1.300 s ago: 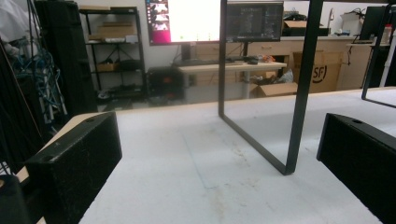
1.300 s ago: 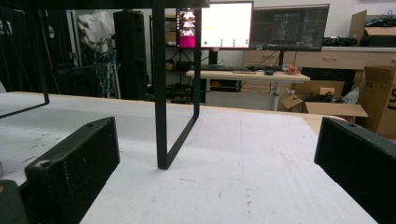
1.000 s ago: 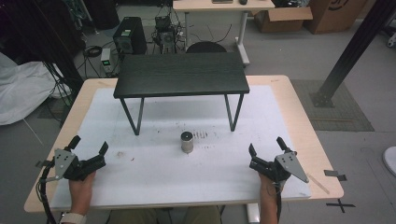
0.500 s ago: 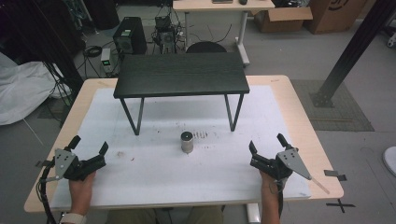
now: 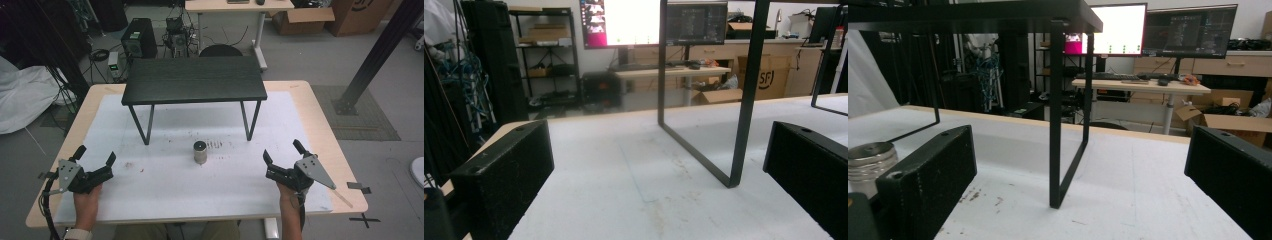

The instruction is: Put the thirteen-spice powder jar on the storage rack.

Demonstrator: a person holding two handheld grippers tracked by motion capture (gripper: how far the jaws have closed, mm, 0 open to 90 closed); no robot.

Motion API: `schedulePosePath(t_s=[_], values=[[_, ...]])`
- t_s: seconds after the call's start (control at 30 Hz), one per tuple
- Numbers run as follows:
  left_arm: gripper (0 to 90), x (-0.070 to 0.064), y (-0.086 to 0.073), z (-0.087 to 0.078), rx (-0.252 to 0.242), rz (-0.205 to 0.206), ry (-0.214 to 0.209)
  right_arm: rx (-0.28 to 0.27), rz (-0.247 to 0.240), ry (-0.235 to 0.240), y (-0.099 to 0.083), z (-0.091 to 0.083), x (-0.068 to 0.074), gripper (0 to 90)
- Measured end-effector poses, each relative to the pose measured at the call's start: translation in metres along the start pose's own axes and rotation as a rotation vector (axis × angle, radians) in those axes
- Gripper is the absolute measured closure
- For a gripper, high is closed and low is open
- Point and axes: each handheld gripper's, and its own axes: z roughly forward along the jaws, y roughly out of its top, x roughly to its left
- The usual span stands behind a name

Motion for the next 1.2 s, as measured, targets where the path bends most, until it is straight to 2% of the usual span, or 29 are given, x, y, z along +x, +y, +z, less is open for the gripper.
schedulePosePath(t_s=[0.1,0.4,0.77,1.2], values=[[0.2,0.0,0.0,0.0,0.0,0.0,0.0,0.004,-0.005,0.012,0.003,0.0,0.002,0.0],[0.2,0.0,0.0,0.0,0.0,0.001,0.0,0.021,-0.011,0.089,0.02,0.008,0.018,0.1],[0.2,0.0,0.0,0.0,0.001,0.0,0.0,0.03,-0.014,0.153,0.027,0.023,0.034,0.2],[0.2,0.0,0.0,0.0,0.001,0.002,0.0,0.056,-0.026,0.271,0.034,0.05,0.066,0.4]])
